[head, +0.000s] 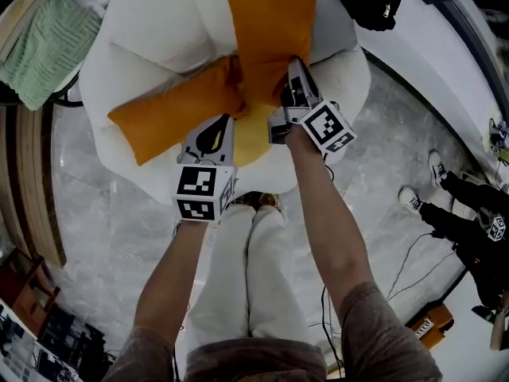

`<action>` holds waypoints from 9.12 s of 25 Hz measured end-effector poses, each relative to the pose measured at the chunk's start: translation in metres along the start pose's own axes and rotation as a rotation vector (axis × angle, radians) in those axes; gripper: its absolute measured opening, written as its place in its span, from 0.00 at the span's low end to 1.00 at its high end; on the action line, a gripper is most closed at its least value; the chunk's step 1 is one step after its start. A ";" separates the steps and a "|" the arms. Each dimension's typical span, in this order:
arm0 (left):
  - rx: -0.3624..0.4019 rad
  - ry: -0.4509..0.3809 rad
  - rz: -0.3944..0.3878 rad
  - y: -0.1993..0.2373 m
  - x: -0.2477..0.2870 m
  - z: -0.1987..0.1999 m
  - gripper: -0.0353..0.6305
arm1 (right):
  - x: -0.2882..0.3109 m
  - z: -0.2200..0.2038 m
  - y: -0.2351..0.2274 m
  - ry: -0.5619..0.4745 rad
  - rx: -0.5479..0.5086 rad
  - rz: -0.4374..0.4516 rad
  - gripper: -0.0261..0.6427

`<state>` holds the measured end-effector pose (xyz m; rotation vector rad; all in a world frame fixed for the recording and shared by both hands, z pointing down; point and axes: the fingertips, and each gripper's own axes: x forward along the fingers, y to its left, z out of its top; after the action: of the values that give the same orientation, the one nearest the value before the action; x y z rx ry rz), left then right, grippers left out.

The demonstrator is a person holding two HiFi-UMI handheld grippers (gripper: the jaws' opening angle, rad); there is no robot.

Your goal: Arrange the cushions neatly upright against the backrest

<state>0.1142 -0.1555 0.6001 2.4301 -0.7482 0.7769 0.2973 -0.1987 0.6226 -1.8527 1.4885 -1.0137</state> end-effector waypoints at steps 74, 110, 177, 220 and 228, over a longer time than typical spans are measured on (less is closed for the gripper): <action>-0.362 -0.043 0.224 0.069 -0.148 -0.068 0.06 | -0.019 -0.316 0.107 1.142 -1.527 0.588 0.31; -0.351 0.013 0.193 0.070 -0.133 -0.088 0.06 | -0.018 -0.309 0.105 1.118 -1.298 0.525 0.07; -0.320 0.059 0.119 0.061 -0.089 -0.090 0.06 | 0.078 -0.187 0.103 0.428 -0.634 0.085 0.20; -0.129 -0.192 0.039 -0.105 -0.365 0.172 0.06 | -0.278 0.030 0.428 0.562 -0.747 0.577 0.08; 0.053 -0.287 -0.029 -0.171 -0.432 0.208 0.06 | -0.351 0.065 0.492 0.506 -0.839 0.709 0.08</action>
<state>-0.0001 0.0008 0.1291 2.6273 -0.8040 0.4455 0.0417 0.0238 0.1188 -1.3040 2.9224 -0.5338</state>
